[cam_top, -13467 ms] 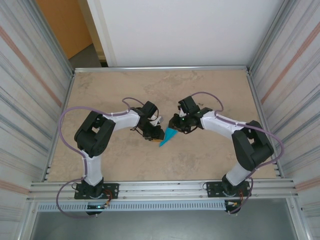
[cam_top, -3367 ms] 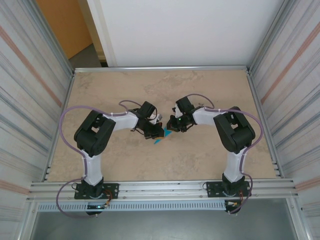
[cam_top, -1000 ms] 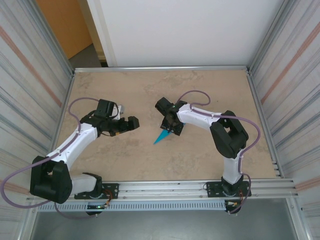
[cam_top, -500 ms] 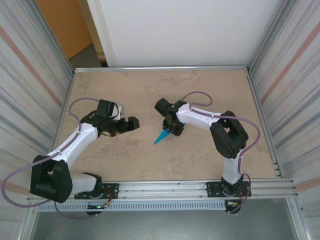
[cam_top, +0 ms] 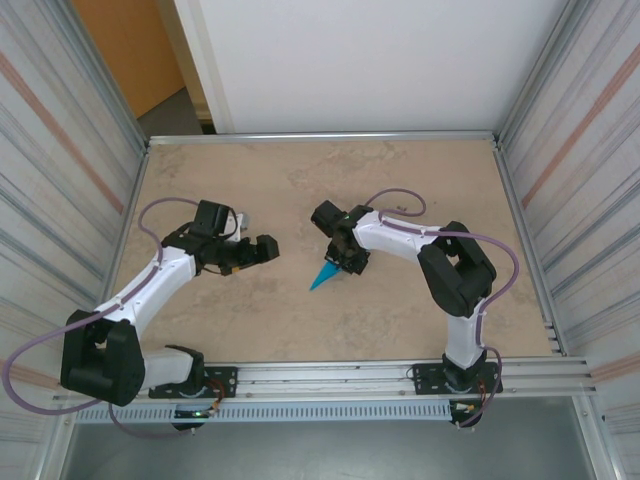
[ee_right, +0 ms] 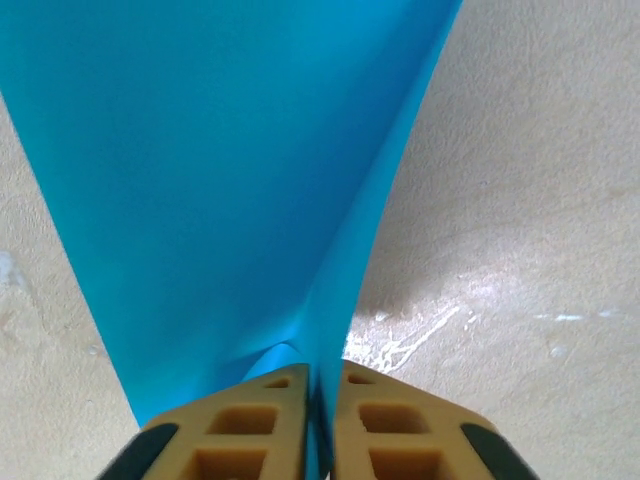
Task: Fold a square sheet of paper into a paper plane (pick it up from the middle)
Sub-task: Turn over a paper plane at the center of the table.
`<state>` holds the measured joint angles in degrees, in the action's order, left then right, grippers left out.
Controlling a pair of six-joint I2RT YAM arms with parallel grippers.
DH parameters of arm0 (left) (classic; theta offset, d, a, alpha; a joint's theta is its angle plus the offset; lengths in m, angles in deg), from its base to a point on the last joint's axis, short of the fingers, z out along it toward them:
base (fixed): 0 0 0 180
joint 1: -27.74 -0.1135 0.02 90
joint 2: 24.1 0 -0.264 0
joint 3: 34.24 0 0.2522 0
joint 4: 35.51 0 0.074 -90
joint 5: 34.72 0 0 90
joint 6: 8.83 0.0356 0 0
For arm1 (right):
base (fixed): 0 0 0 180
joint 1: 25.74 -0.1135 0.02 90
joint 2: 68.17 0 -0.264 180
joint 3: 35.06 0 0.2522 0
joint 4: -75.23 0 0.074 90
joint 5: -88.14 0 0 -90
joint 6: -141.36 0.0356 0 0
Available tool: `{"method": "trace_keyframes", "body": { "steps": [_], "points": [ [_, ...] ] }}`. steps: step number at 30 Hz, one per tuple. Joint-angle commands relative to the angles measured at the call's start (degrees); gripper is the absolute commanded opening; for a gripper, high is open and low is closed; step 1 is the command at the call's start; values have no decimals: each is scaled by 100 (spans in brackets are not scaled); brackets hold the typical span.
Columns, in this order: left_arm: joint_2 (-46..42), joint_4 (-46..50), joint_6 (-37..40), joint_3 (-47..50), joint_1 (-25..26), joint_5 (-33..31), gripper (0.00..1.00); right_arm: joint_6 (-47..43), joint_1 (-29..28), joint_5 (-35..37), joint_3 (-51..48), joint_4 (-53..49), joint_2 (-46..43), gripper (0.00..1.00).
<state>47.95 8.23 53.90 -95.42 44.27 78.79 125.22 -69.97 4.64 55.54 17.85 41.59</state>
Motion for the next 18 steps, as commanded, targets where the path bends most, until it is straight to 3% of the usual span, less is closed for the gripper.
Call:
{"method": "trace_keyframes", "body": {
  "steps": [1,4,7,12,18],
  "points": [
    [-130,-112,-142,79,-106,137,99,-189,17,357,34,-155,-330,4],
    [-164,-362,-349,198,-350,613,98,-586,-31,554,244,-310,-471,1],
    [-262,-625,-551,345,-564,833,98,-1280,-64,184,267,193,-662,0],
    [-306,-1065,-886,563,-722,1077,98,-2143,-20,-1119,-115,1669,-869,1],
    [-136,-1598,-1258,819,-726,1270,96,-2184,225,-2623,-1023,3419,-868,2]
  ]
}}
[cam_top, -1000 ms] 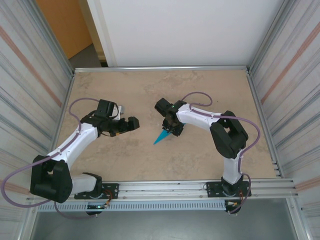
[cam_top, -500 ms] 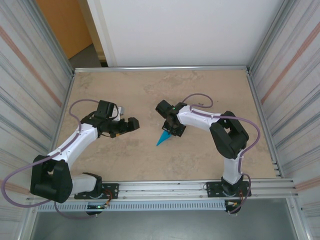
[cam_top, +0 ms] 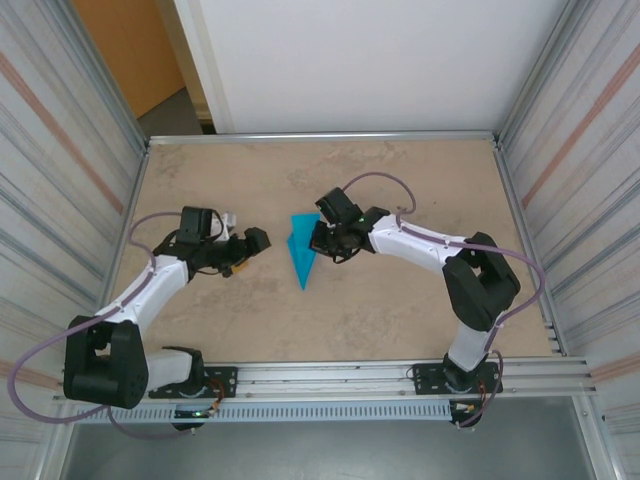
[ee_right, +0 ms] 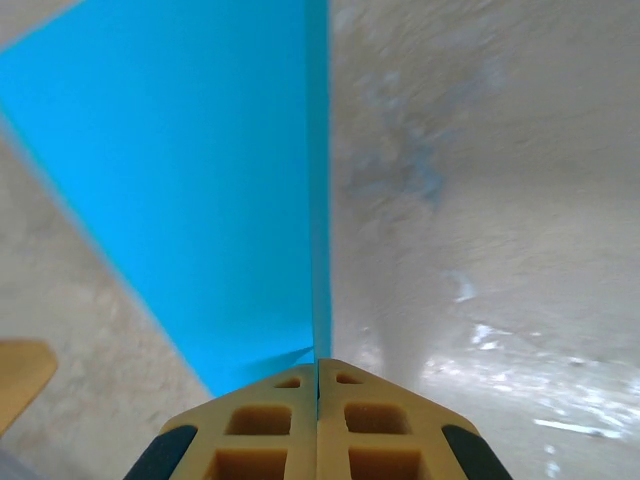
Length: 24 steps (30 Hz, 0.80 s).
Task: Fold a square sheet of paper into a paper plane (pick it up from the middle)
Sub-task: Turn over a paper plane at the center of the table.
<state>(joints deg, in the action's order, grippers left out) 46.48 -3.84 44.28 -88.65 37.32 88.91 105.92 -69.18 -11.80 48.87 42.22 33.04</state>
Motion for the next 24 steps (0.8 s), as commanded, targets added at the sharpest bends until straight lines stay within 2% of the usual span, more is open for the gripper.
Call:
{"method": "trace_keyframes", "body": {
  "steps": [1,6,11,17,24],
  "points": [
    [38,-441,-354,182,-30,255,95,-256,174,-1143,-477,1191,14,3],
    [230,-851,-606,469,131,203,89,-394,383,-1698,-918,1713,294,4],
    [553,-990,-678,473,684,-129,83,-517,608,-1816,-1274,1884,342,5],
    [1156,-1314,-676,220,1315,-245,65,-586,806,-1904,-1589,1975,358,5],
    [1864,-1424,-576,-256,1611,-155,46,-626,855,-1932,-1641,1995,393,5]
  ]
}}
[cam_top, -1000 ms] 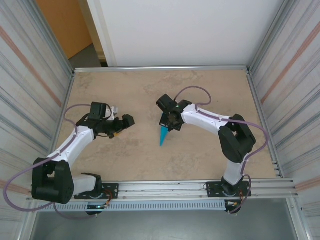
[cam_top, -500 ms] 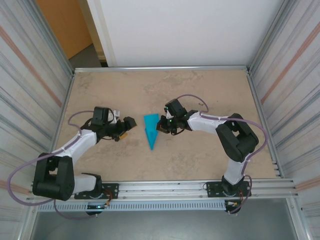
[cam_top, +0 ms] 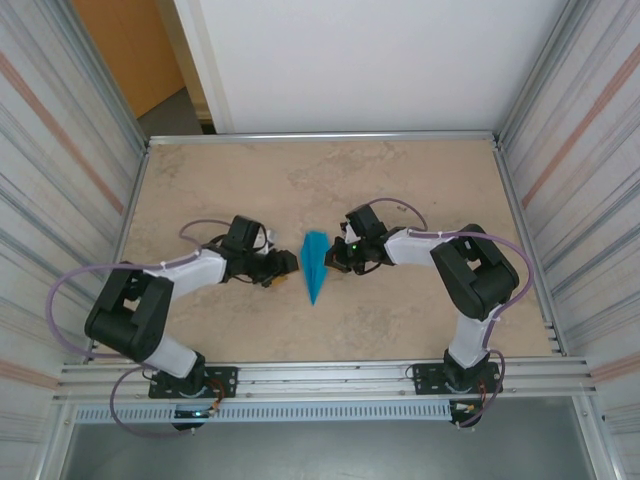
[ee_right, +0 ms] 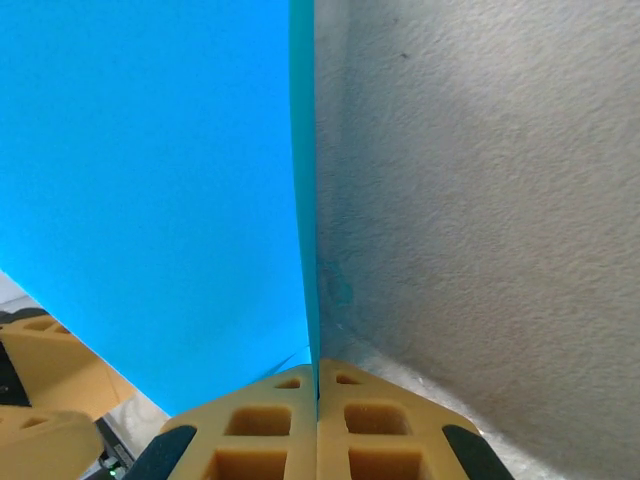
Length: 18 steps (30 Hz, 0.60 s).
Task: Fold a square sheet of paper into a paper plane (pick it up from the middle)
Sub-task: Turn over a paper plane at the center of the table.
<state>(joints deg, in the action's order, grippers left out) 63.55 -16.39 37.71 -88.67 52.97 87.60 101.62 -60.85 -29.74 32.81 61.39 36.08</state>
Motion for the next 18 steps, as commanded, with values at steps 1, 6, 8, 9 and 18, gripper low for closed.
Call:
{"method": "trace_keyframes", "body": {
  "steps": [1,6,8,9,18],
  "points": [
    [233,-183,93,-296,49,-3,44,-185,20,-143,-24,87,103,5],
    [511,-233,176,-467,68,82,43,-185,31,-139,-15,85,126,5],
    [684,-178,212,-579,69,123,38,-189,36,-146,-9,80,128,4],
    [764,-170,228,-647,69,162,36,-191,31,-145,-1,85,126,4],
    [1219,203,355,-1156,60,45,12,-183,99,-96,-4,57,-1,3]
  ]
}}
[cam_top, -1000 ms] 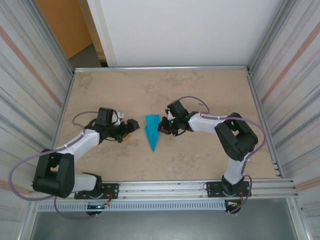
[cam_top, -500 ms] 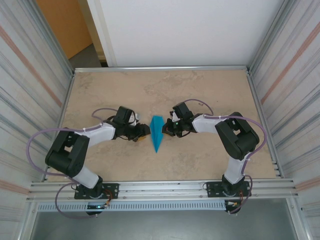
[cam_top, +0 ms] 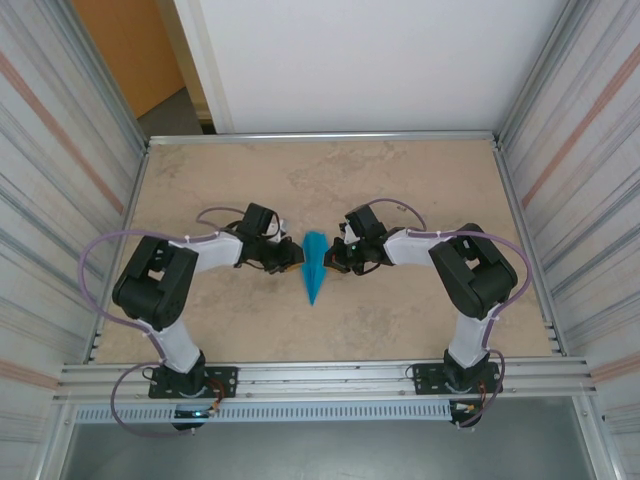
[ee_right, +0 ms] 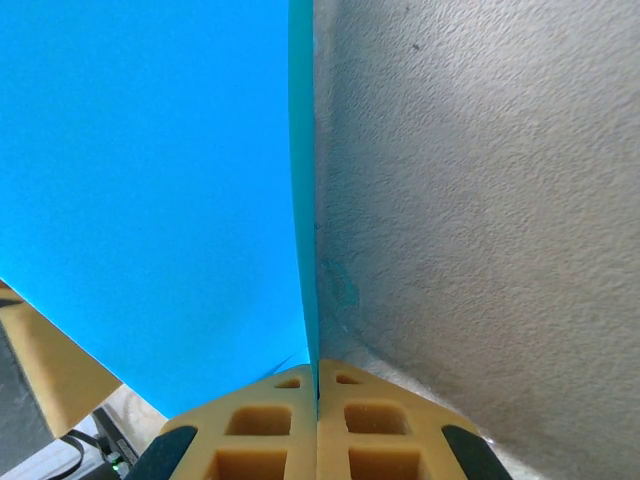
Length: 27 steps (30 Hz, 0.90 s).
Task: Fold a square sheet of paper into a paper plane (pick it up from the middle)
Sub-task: Turn over a paper plane at the center of the table.
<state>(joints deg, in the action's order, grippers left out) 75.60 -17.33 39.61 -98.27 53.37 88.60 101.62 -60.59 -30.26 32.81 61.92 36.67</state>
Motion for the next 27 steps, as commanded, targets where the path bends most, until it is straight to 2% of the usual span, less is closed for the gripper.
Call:
{"method": "trace_keyframes", "body": {
  "steps": [1,5,14,20,27],
  "points": [
    [-17,366,194,-195,6,-141,9,-167,96,-13,-29,8,-127,2],
    [-347,278,134,6,-58,-245,4,-180,218,69,-216,109,-396,2],
    [-640,206,28,391,-67,-419,4,-194,339,45,-359,131,-432,2],
    [-597,147,30,528,-67,-469,7,-189,330,-44,-365,170,-226,3],
    [-373,287,182,371,-58,-256,16,-187,312,-198,-322,209,-49,5]
  ]
}}
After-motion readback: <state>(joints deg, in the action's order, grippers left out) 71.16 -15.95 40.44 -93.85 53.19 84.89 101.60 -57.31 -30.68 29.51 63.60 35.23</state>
